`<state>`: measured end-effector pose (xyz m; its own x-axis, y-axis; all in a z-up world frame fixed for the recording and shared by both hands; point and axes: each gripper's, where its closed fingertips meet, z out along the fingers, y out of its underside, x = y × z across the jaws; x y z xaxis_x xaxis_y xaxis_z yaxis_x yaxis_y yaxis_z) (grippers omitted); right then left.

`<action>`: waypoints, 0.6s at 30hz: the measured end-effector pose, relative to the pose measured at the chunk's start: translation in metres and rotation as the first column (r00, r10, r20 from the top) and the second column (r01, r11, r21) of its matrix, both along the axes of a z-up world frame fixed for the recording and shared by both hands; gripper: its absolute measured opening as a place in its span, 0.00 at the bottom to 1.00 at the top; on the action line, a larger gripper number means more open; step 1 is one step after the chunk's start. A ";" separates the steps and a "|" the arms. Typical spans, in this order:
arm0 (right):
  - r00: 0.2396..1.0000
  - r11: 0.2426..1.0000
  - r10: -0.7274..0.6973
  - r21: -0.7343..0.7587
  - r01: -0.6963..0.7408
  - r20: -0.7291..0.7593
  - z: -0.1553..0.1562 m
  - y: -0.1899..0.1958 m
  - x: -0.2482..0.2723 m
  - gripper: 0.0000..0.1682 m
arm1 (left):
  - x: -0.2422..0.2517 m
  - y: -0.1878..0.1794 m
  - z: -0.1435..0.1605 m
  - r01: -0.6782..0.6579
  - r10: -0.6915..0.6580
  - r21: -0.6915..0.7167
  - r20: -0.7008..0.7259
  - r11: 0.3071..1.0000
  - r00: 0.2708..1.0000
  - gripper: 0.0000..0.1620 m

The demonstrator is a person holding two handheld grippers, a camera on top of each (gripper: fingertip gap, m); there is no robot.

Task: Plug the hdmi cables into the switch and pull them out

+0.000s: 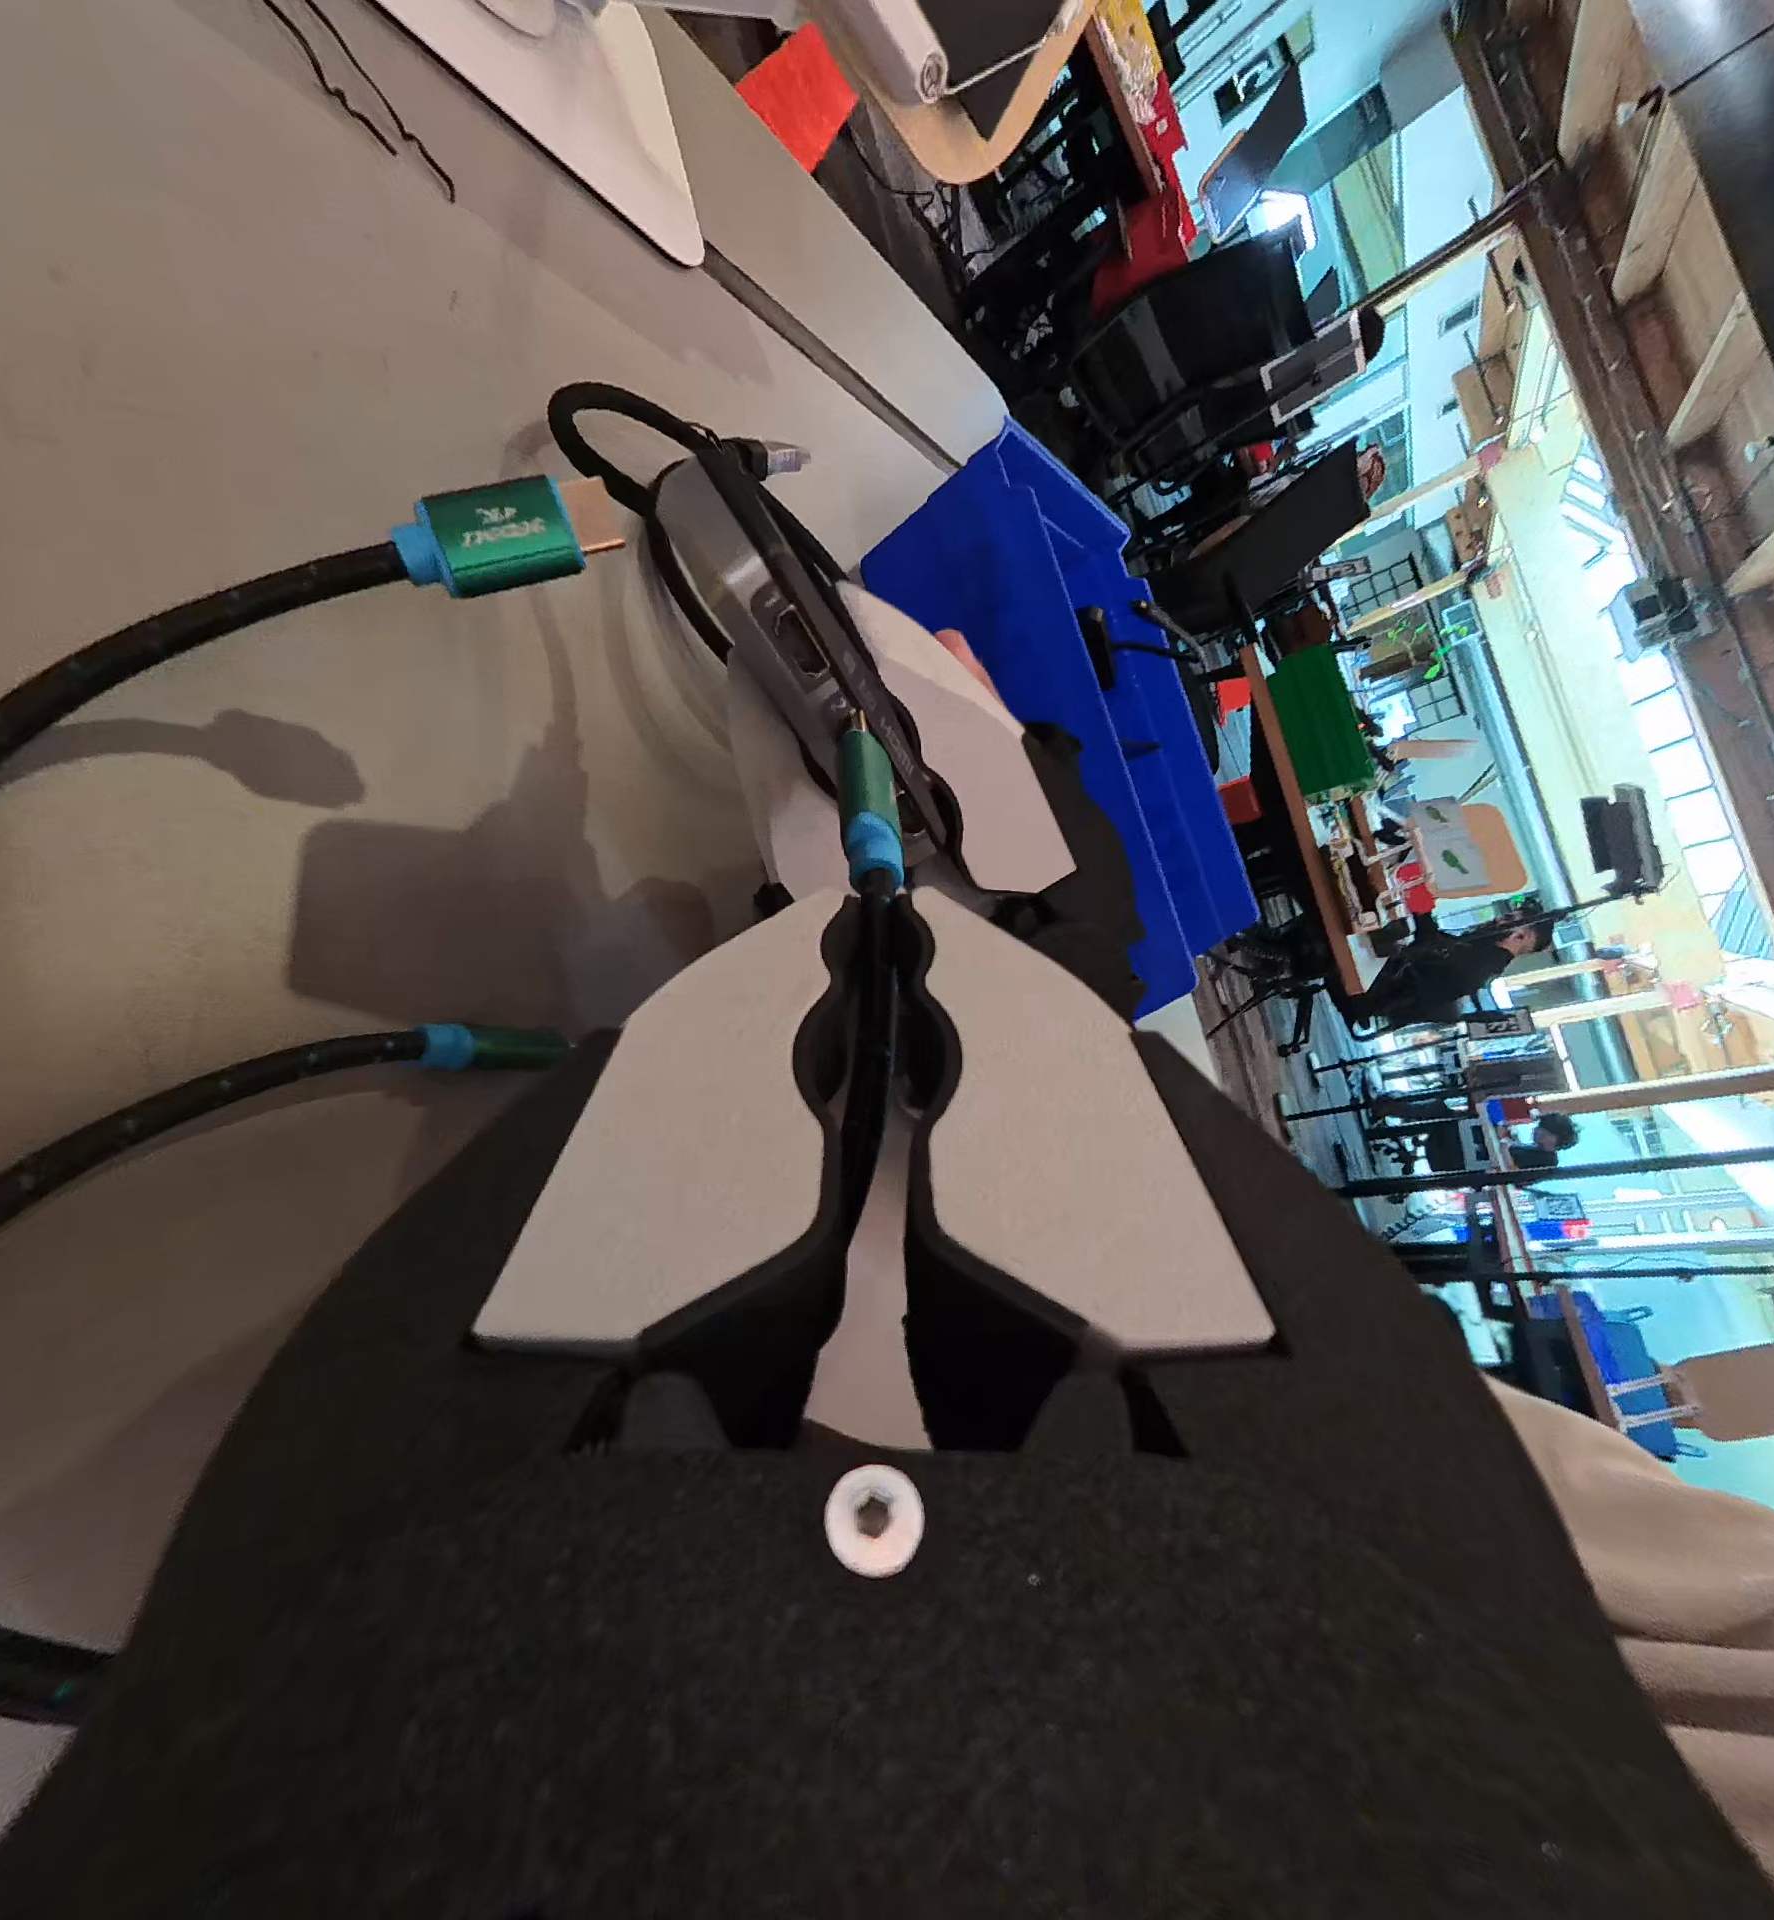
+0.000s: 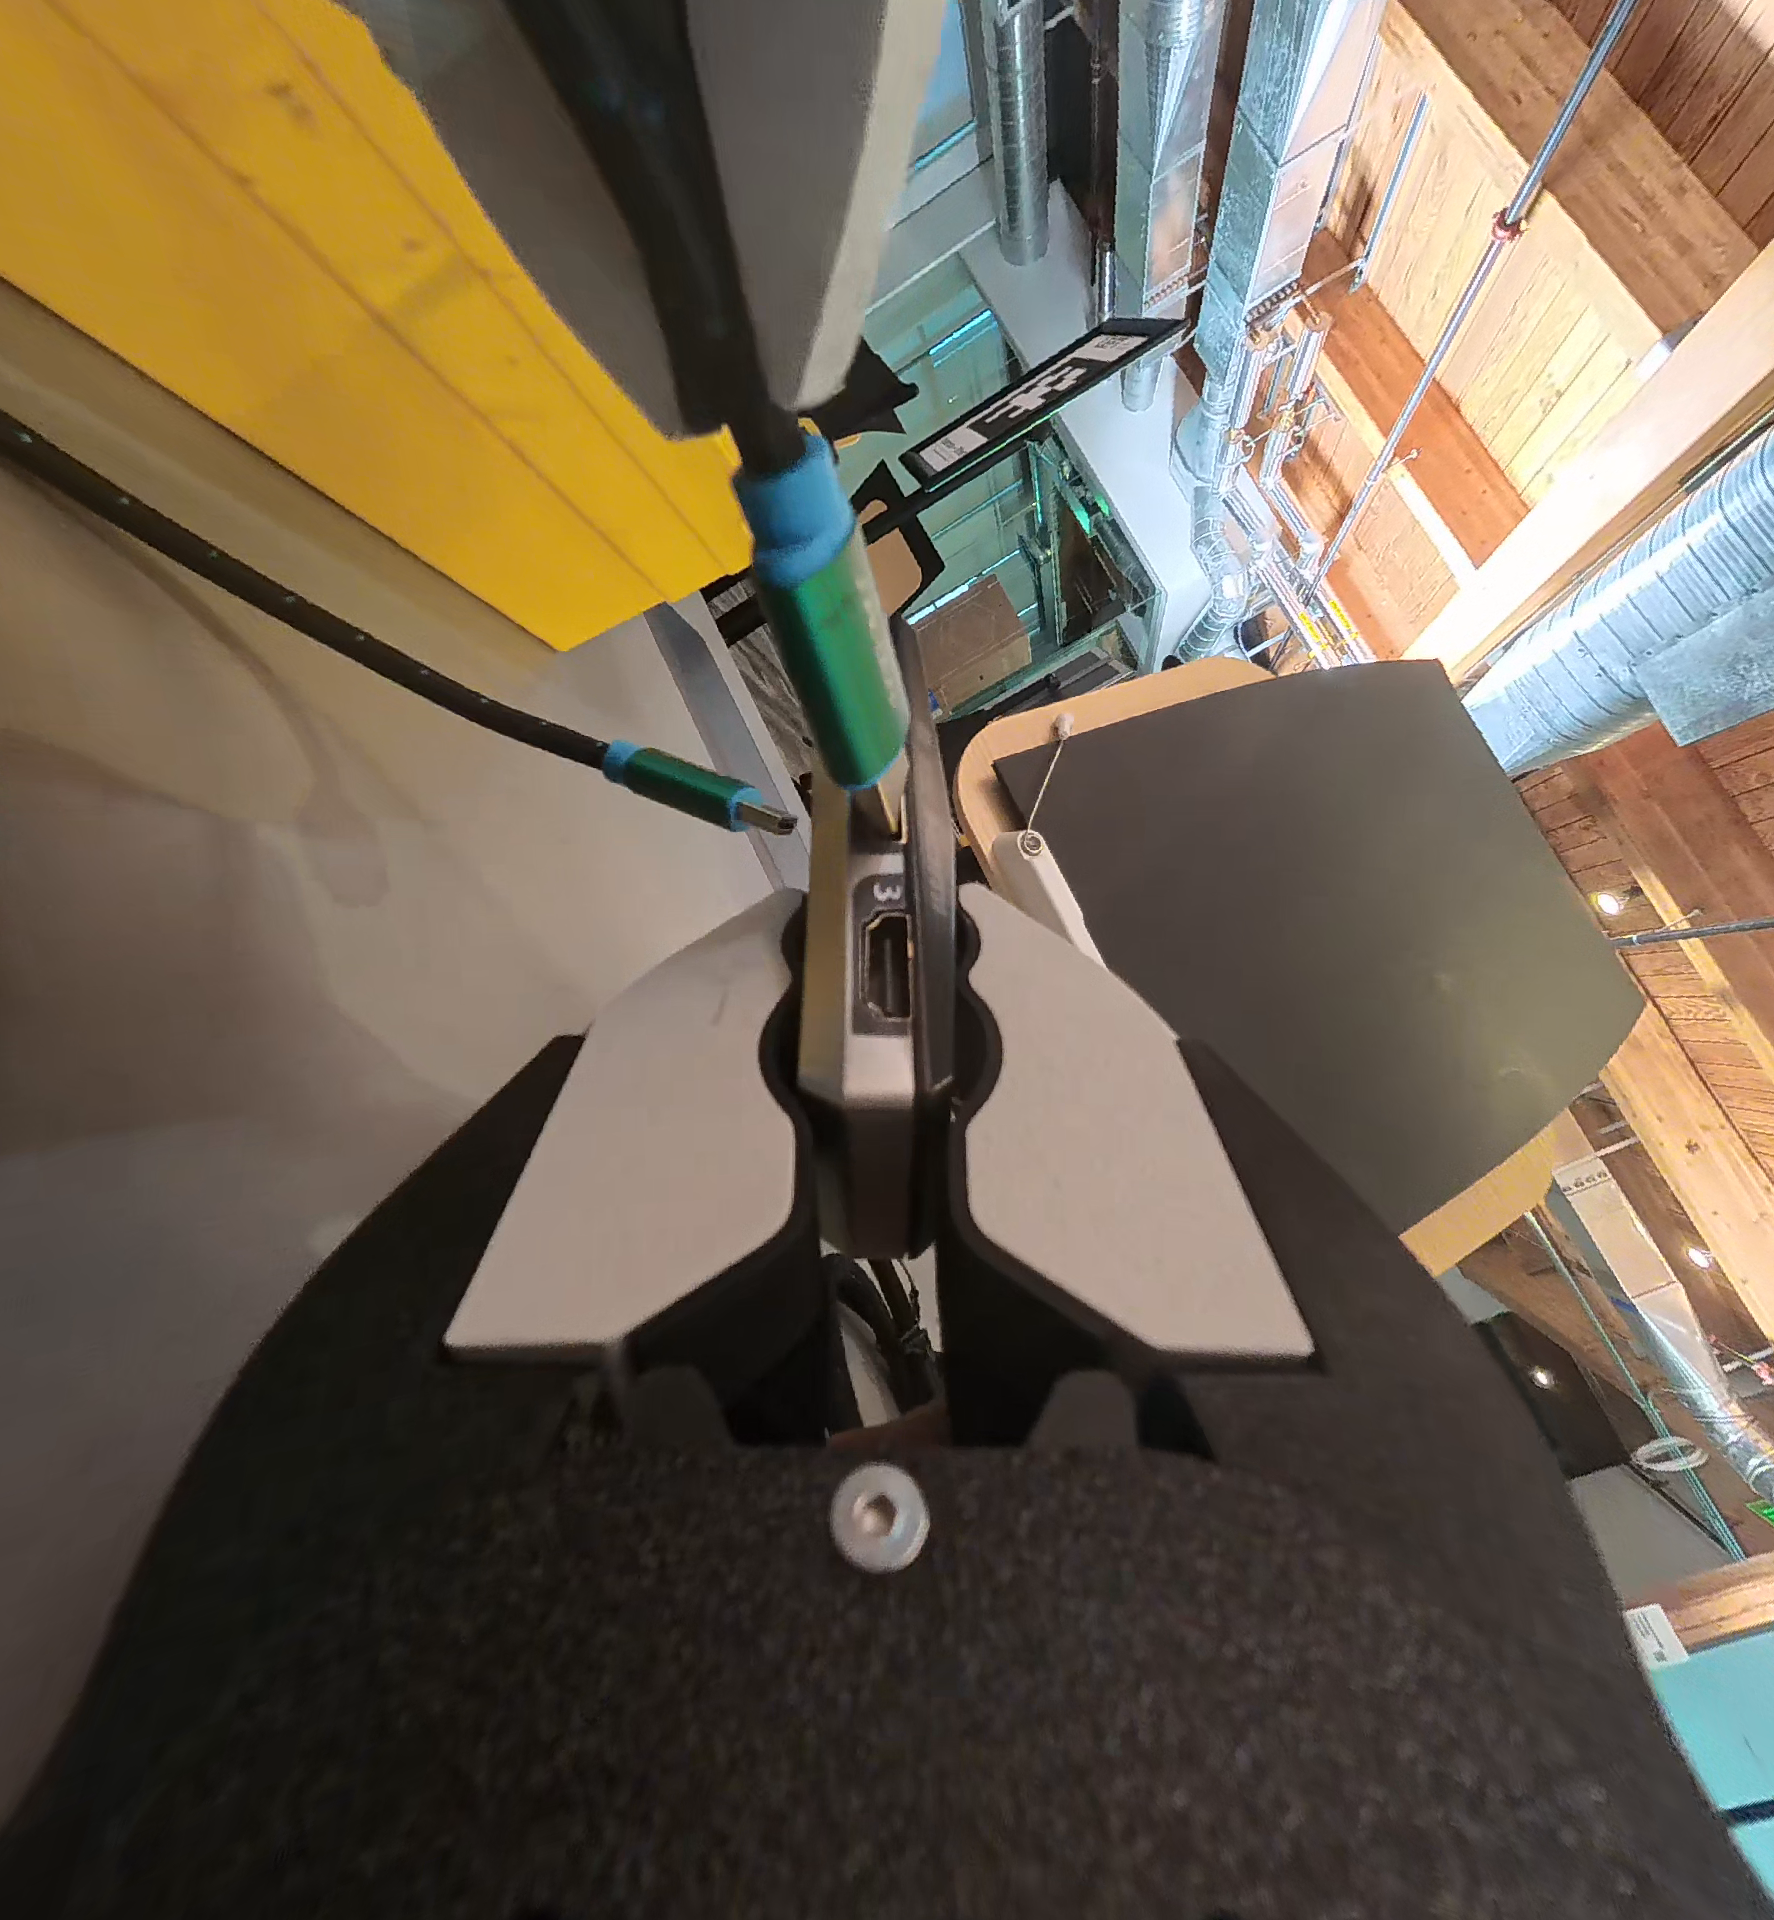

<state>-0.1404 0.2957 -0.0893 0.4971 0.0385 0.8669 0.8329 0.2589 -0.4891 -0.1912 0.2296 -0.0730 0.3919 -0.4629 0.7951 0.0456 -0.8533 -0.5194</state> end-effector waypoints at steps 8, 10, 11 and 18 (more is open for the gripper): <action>0.999 0.999 -0.040 0.010 0.040 0.021 0.001 0.001 0.003 0.13 | 0.003 0.000 -0.001 -0.030 0.052 -0.158 0.138 0.987 0.989 0.03; 0.999 0.999 -0.044 0.013 0.043 0.021 0.001 0.001 0.004 0.13 | 0.003 0.000 -0.001 -0.026 0.057 -0.186 0.162 0.982 0.985 0.04; 0.999 0.999 -0.044 0.013 0.044 0.023 0.001 0.001 0.004 0.13 | 0.003 0.000 -0.001 -0.026 0.062 -0.202 0.175 0.979 0.983 0.04; 0.997 0.997 -0.067 0.034 0.066 0.046 0.004 -0.001 0.005 0.13 | 0.002 0.001 0.001 0.002 0.064 -0.271 0.234 0.962 0.970 0.03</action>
<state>-0.1356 0.2943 -0.0855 0.4558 -0.0219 0.8898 0.8710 0.2171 -0.4408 -0.1894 0.2304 -0.0725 0.1864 -0.2108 0.9596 0.1682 -0.9555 -0.2425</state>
